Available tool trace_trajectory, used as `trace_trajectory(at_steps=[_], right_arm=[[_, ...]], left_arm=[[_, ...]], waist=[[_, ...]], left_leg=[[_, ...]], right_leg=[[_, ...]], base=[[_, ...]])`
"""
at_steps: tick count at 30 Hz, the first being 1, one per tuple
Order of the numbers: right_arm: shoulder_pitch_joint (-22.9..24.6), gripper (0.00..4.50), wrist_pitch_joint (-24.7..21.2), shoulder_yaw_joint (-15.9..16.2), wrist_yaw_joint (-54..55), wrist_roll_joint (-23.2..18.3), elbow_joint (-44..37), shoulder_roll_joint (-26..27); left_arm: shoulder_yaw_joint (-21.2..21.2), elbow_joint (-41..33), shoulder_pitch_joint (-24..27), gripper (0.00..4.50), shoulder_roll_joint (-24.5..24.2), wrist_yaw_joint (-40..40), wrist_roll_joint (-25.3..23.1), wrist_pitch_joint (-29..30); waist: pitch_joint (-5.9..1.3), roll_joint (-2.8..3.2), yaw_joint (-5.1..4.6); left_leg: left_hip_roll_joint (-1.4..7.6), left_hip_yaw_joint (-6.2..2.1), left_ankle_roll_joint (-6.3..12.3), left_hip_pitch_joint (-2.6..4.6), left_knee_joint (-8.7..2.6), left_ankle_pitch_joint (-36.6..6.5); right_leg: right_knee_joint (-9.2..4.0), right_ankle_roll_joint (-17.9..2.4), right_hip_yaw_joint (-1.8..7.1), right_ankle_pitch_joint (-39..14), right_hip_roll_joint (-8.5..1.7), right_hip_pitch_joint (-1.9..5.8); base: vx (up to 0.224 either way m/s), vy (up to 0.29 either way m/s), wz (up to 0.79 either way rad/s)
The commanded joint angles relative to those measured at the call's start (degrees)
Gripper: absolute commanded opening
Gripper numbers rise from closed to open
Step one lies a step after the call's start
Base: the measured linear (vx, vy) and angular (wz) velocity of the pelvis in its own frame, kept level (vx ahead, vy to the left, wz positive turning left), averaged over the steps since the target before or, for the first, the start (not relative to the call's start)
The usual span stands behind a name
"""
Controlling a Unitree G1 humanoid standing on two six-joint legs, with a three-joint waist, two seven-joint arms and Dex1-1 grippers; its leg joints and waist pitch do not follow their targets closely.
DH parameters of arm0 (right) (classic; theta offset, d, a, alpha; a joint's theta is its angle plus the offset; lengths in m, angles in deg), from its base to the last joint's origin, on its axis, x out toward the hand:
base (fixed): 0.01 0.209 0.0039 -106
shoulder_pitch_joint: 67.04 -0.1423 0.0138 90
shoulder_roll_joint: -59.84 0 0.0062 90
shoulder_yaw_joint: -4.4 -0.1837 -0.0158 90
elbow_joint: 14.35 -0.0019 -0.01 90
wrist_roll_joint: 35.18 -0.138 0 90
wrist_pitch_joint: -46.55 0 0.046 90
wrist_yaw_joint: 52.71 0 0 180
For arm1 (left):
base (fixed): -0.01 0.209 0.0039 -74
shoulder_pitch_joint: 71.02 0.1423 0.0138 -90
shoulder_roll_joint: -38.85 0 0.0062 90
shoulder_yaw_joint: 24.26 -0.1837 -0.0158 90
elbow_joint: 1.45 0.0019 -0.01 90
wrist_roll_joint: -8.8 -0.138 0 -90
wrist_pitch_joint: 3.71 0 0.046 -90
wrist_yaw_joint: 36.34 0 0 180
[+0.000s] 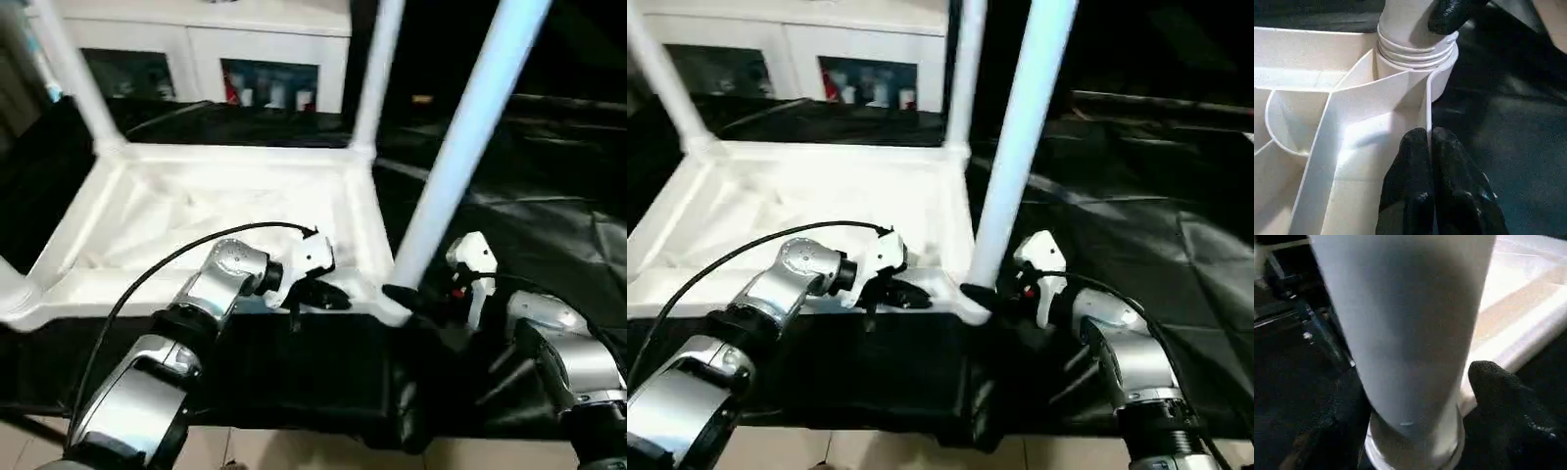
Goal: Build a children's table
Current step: Rotate leg to tighten
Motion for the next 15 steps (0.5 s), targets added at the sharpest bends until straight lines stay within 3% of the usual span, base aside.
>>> trace_trajectory(at_steps=[1, 4, 7, 10, 15], right_arm=[[0.13, 3.18, -0.84, -0.10, -1.11, -1.11, -1.36, -1.30], [0.27, 3.18, -1.62, 0.87, -3.52, -2.23, -1.94, -1.87], [0.65, 2.88, -2.66, 1.82, -5.56, -2.55, -2.37, -2.00], [0.80, 2.75, -2.90, 2.15, -6.01, -2.49, -2.26, -1.88], [0.77, 2.32, -3.30, 1.96, -4.68, -2.51, -1.66, -1.40]], left_arm=[[-1.51, -0.80, 2.25, 0.00, 0.58, 5.78, 2.83, 0.40], [-1.61, -2.00, 2.85, 0.00, 0.05, 7.39, 3.20, 1.20], [-1.55, -2.87, 3.25, 0.00, -0.14, 7.92, 3.18, 1.70], [-1.60, -3.66, 3.58, 0.00, -0.35, 7.85, 3.19, 2.17], [-1.36, -4.30, 3.84, 0.00, -0.36, 7.04, 2.81, 2.97]], waist=[[-3.17, -0.95, 0.24], [-2.84, -1.06, 0.68], [-2.66, -1.14, 0.81], [-2.67, -1.14, 0.65], [-2.82, -1.31, 0.54]], left_leg=[[3.94, -1.18, 9.18, 0.62, -2.81, -3.57], [4.13, -1.15, 6.64, 0.78, -3.13, -7.91], [4.16, -1.35, 4.31, 0.84, -3.38, -10.88], [4.12, -1.56, 3.42, 0.79, -3.51, -11.34], [3.89, -1.51, 3.58, 0.68, -3.32, -10.25]], right_leg=[[-2.19, -16.79, 2.68, -0.81, -4.07, 3.12], [-2.99, -15.07, 2.69, -8.99, -4.12, 2.93], [-3.48, -13.02, 2.82, -14.88, -4.30, 2.75], [-3.61, -12.06, 2.93, -15.94, -4.38, 2.63], [-3.46, -11.94, 2.98, -14.54, -4.33, 2.68]], base=[[0.000, 0.000, 0.00], [0.000, 0.000, 0.00], [0.000, 0.000, 0.00], [0.000, 0.000, 0.00], [0.000, 0.000, 0.00]])
